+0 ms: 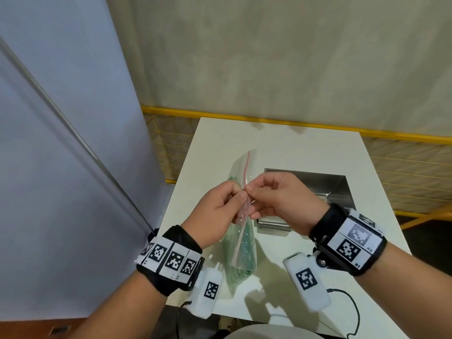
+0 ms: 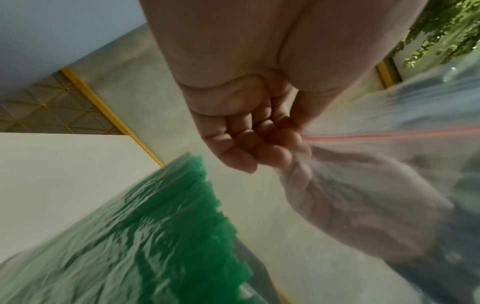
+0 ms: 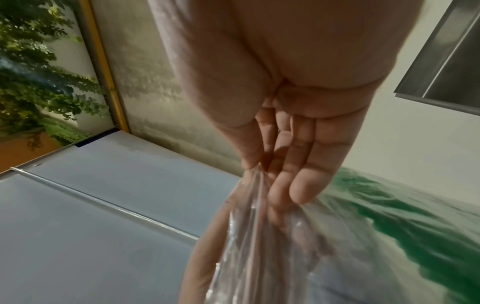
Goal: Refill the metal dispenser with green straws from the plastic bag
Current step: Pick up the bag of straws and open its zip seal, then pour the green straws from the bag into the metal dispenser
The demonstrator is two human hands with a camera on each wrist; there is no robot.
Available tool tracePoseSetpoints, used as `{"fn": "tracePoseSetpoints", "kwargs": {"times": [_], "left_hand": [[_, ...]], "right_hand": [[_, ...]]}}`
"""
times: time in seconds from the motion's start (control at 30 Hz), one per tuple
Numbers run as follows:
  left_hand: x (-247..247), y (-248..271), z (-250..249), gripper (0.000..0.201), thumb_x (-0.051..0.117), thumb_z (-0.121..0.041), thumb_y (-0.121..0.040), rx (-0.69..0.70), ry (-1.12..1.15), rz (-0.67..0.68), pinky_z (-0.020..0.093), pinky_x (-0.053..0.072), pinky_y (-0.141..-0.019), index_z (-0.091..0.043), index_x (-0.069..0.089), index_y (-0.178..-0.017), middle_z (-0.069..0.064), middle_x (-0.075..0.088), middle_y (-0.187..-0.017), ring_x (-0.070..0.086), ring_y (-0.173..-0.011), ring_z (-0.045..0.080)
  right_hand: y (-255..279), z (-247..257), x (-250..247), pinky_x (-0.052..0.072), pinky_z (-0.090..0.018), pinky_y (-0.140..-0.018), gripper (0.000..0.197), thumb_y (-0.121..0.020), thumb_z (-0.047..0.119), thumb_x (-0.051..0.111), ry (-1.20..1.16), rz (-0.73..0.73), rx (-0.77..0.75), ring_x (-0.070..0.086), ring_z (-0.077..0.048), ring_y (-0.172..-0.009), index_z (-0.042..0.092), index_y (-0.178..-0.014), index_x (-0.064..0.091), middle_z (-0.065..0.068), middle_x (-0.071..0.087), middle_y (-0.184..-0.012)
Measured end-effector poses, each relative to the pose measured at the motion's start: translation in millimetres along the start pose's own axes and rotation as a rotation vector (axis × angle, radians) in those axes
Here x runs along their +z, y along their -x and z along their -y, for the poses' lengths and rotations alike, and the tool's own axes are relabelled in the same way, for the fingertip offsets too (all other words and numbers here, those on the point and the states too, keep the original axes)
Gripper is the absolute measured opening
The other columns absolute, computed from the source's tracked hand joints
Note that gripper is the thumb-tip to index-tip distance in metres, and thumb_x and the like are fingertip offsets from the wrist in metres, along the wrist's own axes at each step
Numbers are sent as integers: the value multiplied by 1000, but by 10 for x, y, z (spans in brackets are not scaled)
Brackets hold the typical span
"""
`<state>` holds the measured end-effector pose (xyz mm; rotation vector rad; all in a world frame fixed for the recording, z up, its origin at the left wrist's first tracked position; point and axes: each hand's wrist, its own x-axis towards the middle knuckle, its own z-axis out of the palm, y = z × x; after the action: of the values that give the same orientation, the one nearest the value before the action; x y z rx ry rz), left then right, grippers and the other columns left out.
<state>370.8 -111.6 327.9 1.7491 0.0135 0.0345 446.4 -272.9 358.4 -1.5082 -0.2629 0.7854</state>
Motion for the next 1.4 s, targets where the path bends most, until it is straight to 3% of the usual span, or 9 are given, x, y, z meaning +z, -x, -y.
{"fn": "tracePoseSetpoints", "kwargs": {"times": [0.2,0.37,0.6,0.8,0.93,1.03,1.17,1.3,1.4], "left_hand": [[-19,6,42,29,47,-28,-98,64,-147,-105,51,52,-70,-7,51,-79,14,63,-68,60,-65,33],[-201,25,77,24,48,-13,-101,116,-371,-172,40,52,-63,-10,48,-77,7,67,-64,64,-59,20],[-523,163,247,25,51,-34,-89,82,-586,-228,50,51,-59,-16,45,-71,9,62,-62,60,-59,28],[-740,252,361,28,60,-16,-87,-37,-864,-253,40,44,-54,-13,42,-67,6,52,-58,50,-57,24],[-674,258,354,23,67,-4,-85,-215,-396,-335,37,58,-64,-16,48,-81,10,72,-72,67,-65,23],[-535,120,241,35,65,12,-88,-438,377,-396,37,64,-68,-9,49,-110,25,74,-90,71,-73,29],[-512,-73,169,27,42,17,-95,-514,1016,-393,39,64,-66,-6,46,-109,19,68,-81,75,-73,27],[-490,-109,204,24,42,12,-84,-572,1177,-312,30,60,-53,-7,55,-92,11,63,-78,65,-56,16],[-419,-49,176,16,47,-9,-93,-624,1117,-269,24,49,-47,-7,61,-85,6,51,-69,52,-43,16]], "right_hand": [[-1,-20,-34,60,-29,-61,8,-95,5,62,-20,29,-19,70,-23,-62,-1,-89,62,-19,71,-77],[34,3,-77,59,-31,-65,12,-97,4,56,-133,64,9,66,-26,-67,0,-86,59,-18,67,-81],[-21,-9,-318,55,-37,-78,15,-95,5,53,-314,-58,11,65,-27,-73,5,-82,59,-16,67,-83],[-59,-63,-576,55,-35,-91,26,-93,9,41,-561,-157,100,69,-22,-75,5,-72,57,-12,67,-76],[-84,-182,-551,51,-37,-93,21,-93,12,40,-671,-76,183,63,-20,-69,9,-75,52,-7,58,-72],[-102,-233,-448,48,-32,-66,19,-96,25,48,-670,21,217,42,-15,-54,11,-84,51,1,40,-62],[-147,-320,-343,46,-36,-65,42,-82,44,75,-110,-39,221,47,-26,-69,14,-108,60,-10,50,-84],[-136,-405,-369,42,-23,-44,18,-98,27,59,68,-170,167,49,-15,-50,13,-88,66,-3,50,-72],[-173,-456,-477,58,-32,-54,17,-99,15,54,-283,-173,270,63,-25,-63,7,-91,66,-15,63,-87]]}}
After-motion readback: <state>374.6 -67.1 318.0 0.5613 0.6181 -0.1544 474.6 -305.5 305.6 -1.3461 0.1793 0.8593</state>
